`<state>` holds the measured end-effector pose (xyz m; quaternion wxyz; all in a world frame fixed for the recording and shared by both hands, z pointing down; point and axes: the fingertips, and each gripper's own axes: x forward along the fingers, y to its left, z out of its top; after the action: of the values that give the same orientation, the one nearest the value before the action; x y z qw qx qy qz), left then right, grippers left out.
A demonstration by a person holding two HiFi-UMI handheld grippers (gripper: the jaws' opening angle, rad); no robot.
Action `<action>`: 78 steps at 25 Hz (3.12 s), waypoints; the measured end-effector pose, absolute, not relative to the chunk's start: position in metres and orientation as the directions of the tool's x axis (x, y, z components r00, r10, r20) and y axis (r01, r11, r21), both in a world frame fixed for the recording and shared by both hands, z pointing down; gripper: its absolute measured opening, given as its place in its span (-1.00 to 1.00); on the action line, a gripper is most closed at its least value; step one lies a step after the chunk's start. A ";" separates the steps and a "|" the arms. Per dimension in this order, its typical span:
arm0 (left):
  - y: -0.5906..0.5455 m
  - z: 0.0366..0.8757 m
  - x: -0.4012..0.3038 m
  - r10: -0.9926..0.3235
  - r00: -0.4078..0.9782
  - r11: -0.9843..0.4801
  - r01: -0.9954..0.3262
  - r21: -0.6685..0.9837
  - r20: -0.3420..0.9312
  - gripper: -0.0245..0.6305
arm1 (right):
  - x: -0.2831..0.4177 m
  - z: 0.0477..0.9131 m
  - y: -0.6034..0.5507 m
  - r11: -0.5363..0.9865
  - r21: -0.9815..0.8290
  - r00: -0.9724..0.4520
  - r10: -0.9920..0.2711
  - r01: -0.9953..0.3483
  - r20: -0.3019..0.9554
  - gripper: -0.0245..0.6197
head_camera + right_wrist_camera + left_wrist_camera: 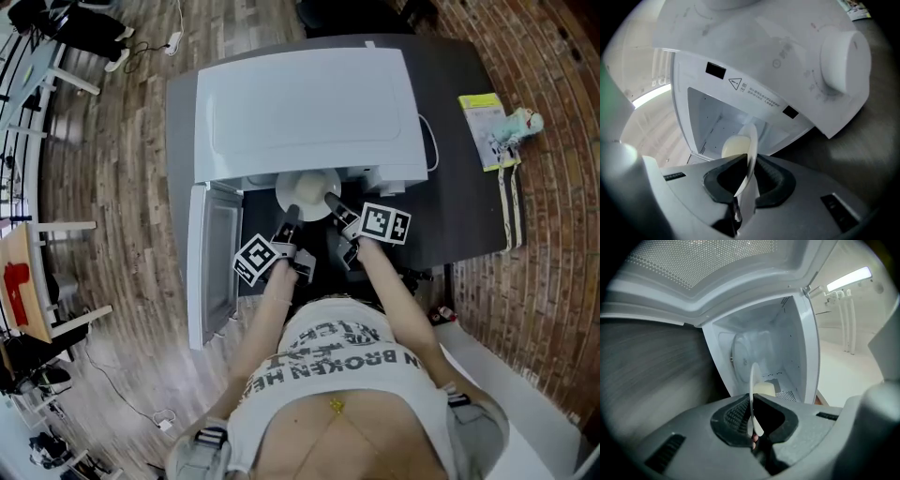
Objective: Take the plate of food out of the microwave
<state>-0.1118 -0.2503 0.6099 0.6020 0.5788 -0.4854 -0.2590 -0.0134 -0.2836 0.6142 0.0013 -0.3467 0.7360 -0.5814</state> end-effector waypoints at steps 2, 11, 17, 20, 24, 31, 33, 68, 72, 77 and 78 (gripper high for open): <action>-0.245 0.608 -0.104 -0.879 0.387 0.192 -0.249 0.949 0.279 -0.87 | -0.006 0.612 -0.279 0.090 -0.856 -0.764 -0.506 -0.508 0.400 -0.79; -0.226 0.599 -0.078 -0.903 0.341 0.175 -0.259 0.950 0.260 -0.87 | 0.018 0.605 -0.266 0.134 -0.845 -0.788 -0.460 -0.517 0.409 -0.78; -0.211 0.596 -0.074 -0.918 0.308 0.172 -0.253 0.952 0.248 -0.87 | 0.020 0.601 -0.255 0.171 -0.833 -0.799 -0.436 -0.526 0.414 -0.77; -0.203 0.594 -0.078 -0.921 0.306 0.167 -0.252 0.953 0.243 -0.87 | 0.016 0.599 -0.246 0.178 -0.834 -0.804 -0.429 -0.522 0.412 -0.77; -0.193 0.591 -0.089 -0.919 0.314 0.159 -0.254 0.954 0.237 -0.87 | 0.004 0.596 -0.236 0.178 -0.837 -0.805 -0.432 -0.518 0.406 -0.77; -0.167 0.585 -0.113 -0.902 0.349 0.158 -0.276 0.948 0.252 -0.87 | -0.017 0.592 -0.205 0.142 -0.844 -0.786 -0.471 -0.517 0.402 -0.77; -0.160 0.585 -0.116 -0.897 0.364 0.156 -0.274 0.949 0.252 -0.87 | -0.020 0.592 -0.196 0.136 -0.842 -0.779 -0.480 -0.522 0.404 -0.77; -0.036 0.585 -0.098 -0.834 0.500 0.093 -0.289 0.953 0.233 -0.87 | 0.002 0.591 -0.057 0.071 -0.842 -0.700 -0.595 -0.535 0.395 -0.77; -0.032 0.582 -0.089 -0.843 0.485 0.093 -0.296 0.951 0.233 -0.87 | 0.011 0.590 -0.056 0.082 -0.847 -0.713 -0.586 -0.525 0.385 -0.77; -0.019 0.578 -0.071 -0.861 0.451 0.107 -0.291 0.951 0.236 -0.87 | 0.027 0.586 -0.047 0.098 -0.846 -0.733 -0.559 -0.524 0.389 -0.77; -0.015 0.578 -0.067 -0.864 0.444 0.113 -0.288 0.951 0.237 -0.87 | 0.031 0.585 -0.044 0.102 -0.845 -0.737 -0.552 -0.524 0.390 -0.77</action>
<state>-0.0673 -0.0149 0.5780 0.5828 0.6185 -0.4655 -0.2471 0.0312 -0.0437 0.5849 0.0123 -0.3626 0.7421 -0.5636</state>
